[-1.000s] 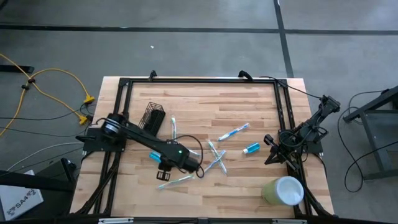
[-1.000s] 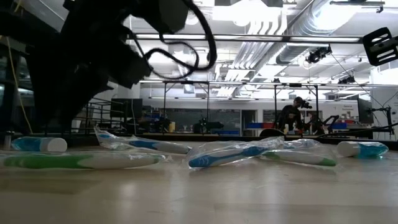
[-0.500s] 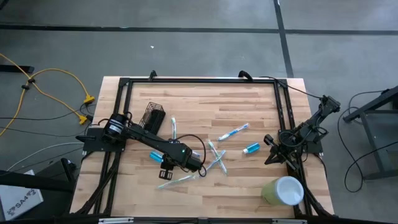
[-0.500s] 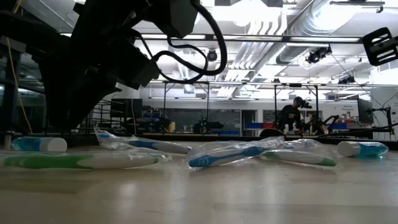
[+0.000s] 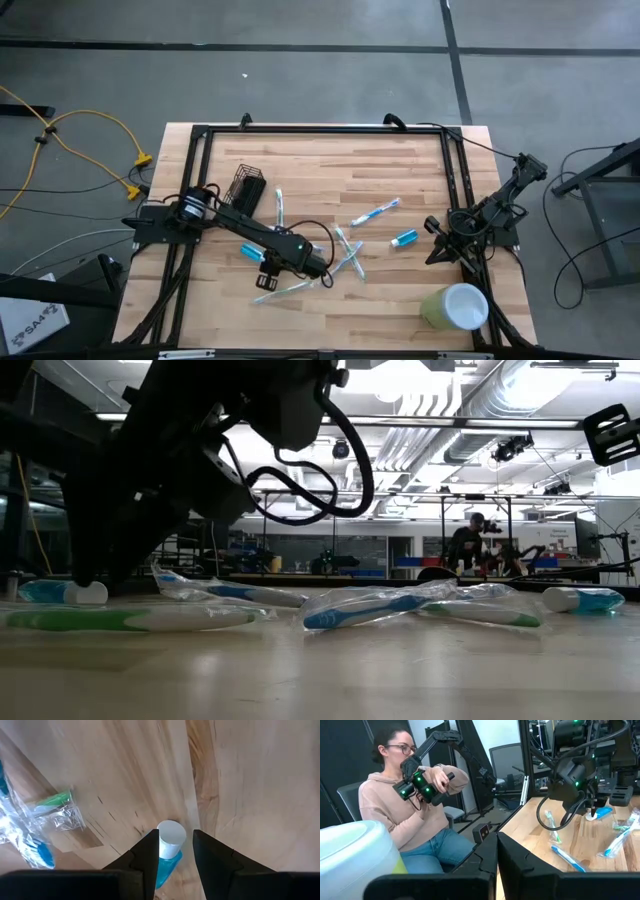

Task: Pick & Place toothbrushing station
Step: Put the left blue mouthwash bottle into the black wire organizer

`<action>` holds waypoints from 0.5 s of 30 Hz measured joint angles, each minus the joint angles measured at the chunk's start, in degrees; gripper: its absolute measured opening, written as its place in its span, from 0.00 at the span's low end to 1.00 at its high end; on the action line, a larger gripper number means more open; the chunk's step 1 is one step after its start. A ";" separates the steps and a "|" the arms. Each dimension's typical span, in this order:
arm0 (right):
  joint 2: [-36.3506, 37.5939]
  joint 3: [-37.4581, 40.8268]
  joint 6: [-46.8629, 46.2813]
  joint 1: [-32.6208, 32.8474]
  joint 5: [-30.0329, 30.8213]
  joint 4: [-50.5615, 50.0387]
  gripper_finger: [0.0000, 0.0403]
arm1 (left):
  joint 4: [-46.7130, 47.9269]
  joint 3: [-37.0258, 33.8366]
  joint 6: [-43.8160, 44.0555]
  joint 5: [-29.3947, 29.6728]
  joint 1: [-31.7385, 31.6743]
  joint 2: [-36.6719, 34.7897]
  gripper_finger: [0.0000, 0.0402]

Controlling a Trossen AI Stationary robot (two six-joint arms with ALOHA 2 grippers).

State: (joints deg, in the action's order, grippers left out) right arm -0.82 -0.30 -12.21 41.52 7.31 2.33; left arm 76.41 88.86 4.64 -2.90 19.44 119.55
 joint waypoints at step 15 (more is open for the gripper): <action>0.00 -0.02 -0.02 -0.02 0.00 0.00 0.00 | -0.84 0.00 -0.32 -1.78 -0.04 0.00 0.31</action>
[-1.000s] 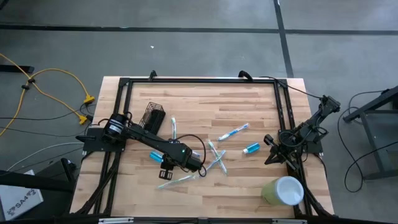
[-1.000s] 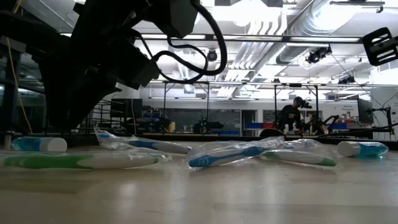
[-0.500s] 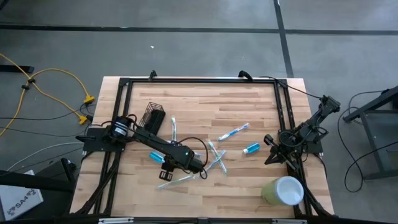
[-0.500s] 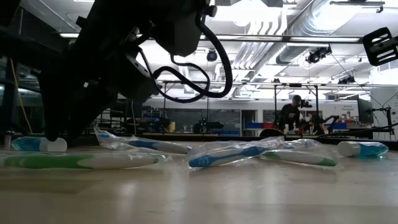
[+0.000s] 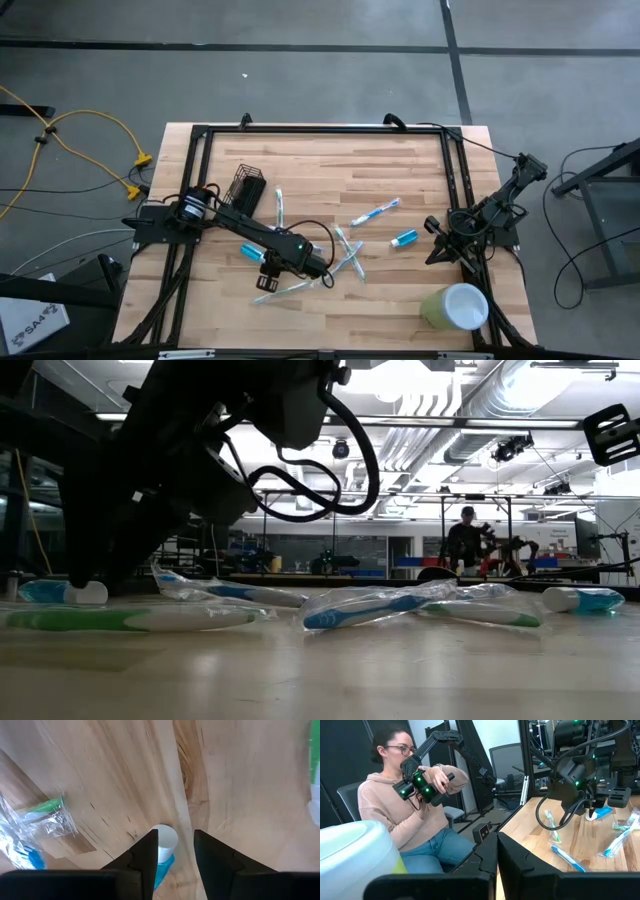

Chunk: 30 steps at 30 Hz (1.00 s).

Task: Pick & Place toothbrushing station
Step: Put the left blue mouthwash bottle into the black wire organizer

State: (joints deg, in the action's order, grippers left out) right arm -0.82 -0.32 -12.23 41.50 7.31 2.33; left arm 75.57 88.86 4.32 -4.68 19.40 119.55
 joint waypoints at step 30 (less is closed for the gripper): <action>0.00 0.02 0.00 0.02 0.00 0.00 0.00 | -1.19 -0.02 -1.51 3.25 0.64 0.18 0.43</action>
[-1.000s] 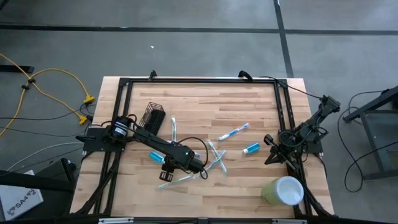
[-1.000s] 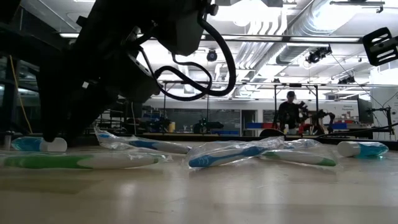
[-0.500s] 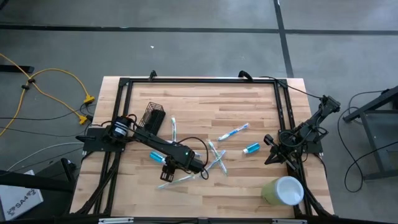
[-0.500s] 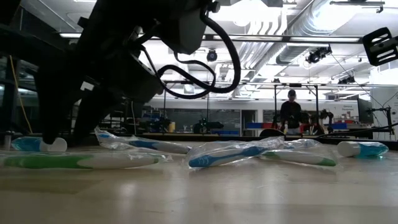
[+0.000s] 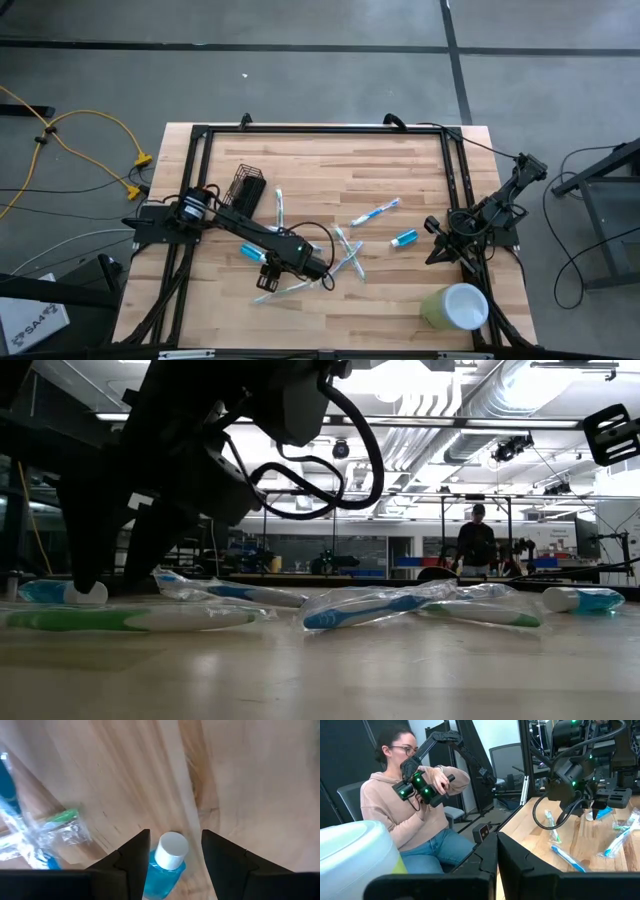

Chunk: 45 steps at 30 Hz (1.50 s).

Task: Pick & Place toothbrushing station
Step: Put the left blue mouthwash bottle into the black wire organizer

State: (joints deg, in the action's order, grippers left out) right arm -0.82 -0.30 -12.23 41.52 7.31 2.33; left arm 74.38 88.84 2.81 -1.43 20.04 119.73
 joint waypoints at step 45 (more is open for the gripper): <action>0.01 -0.01 0.00 -0.01 -0.01 0.01 0.00 | 1.67 -1.81 -1.73 1.55 0.45 2.84 0.43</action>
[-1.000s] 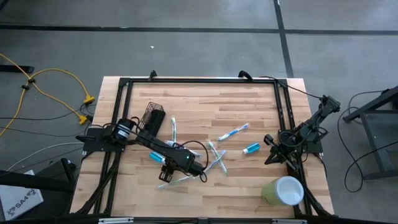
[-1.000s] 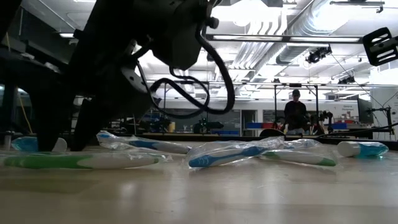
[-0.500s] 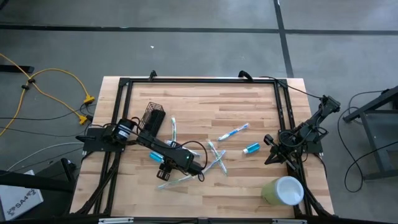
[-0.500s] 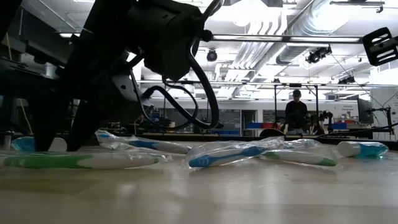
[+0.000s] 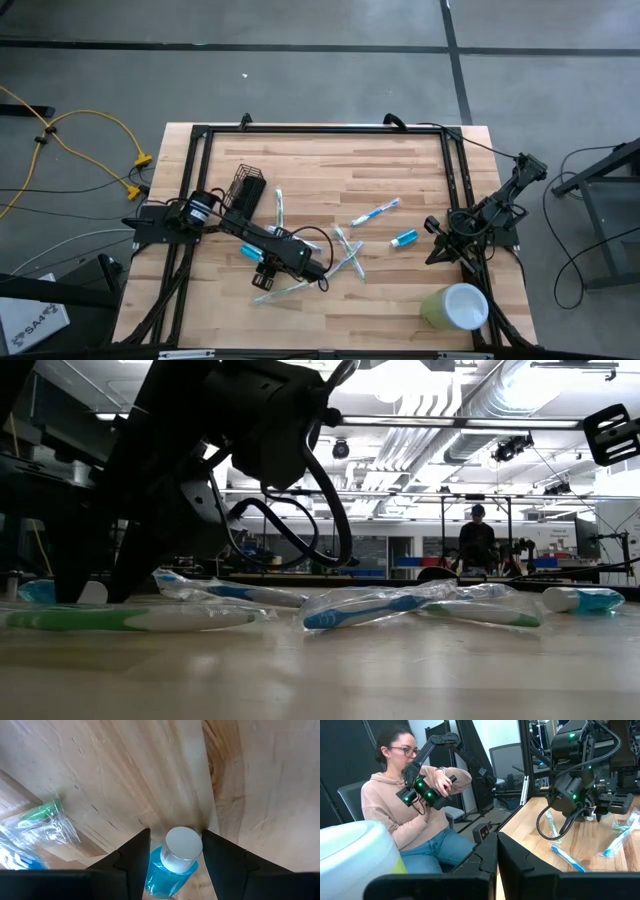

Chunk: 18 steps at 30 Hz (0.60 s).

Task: Pick & Place toothbrushing station
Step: Put the left blue mouthwash bottle into the black wire organizer

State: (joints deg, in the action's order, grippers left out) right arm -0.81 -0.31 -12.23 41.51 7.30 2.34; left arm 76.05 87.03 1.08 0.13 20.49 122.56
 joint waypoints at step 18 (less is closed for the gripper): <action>0.01 0.00 0.01 0.00 -0.01 0.01 0.00 | 0.54 -0.29 0.28 -0.05 0.00 -0.02 0.30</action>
State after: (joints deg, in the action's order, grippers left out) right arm -0.80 -0.31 -12.22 41.51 7.29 2.35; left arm 76.59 86.74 1.36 0.08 20.49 122.54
